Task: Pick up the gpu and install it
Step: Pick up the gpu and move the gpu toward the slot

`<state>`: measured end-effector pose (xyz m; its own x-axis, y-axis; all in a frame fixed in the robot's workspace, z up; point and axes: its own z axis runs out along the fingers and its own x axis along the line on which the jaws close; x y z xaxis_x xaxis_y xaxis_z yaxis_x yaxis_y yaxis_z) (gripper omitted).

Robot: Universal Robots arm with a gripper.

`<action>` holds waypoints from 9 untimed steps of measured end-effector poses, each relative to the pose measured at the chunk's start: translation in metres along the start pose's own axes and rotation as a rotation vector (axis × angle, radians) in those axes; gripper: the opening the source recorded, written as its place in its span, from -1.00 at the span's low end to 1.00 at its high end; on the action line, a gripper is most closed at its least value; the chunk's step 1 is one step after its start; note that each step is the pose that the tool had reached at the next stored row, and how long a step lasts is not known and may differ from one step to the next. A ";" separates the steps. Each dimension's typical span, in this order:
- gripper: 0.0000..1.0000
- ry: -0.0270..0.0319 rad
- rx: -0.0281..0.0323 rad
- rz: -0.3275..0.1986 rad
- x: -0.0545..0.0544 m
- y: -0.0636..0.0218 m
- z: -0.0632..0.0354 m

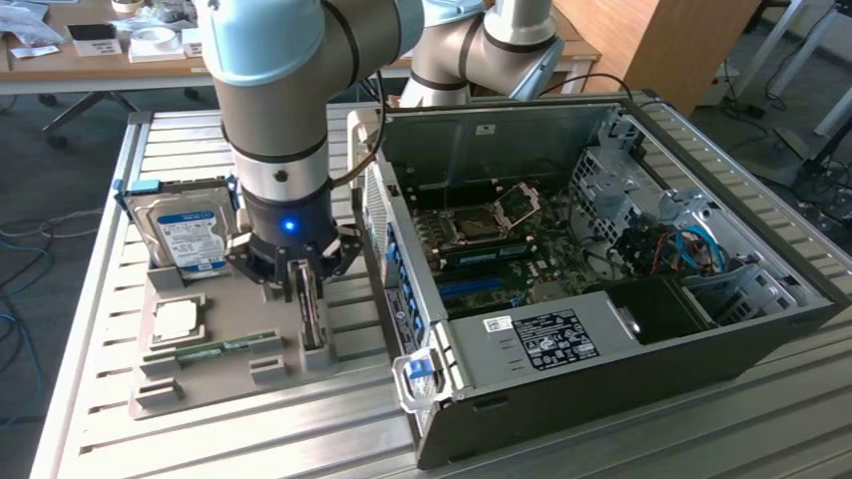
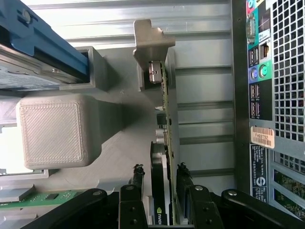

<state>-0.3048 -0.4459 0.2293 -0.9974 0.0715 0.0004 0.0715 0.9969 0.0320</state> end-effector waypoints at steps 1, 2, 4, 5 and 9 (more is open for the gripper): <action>-0.17 0.0002 0.0001 0.000 0.000 0.0000 0.0001; -0.17 0.0001 0.0002 0.000 0.000 0.0000 0.0001; -0.17 0.0000 0.0001 0.000 0.000 0.0000 0.0002; -0.17 0.0000 0.0000 0.000 0.000 0.0000 0.0002; -0.17 0.0000 0.0000 0.000 0.000 0.0000 0.0002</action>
<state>-0.3048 -0.4459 0.2291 -0.9974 0.0715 0.0004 0.0715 0.9969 0.0319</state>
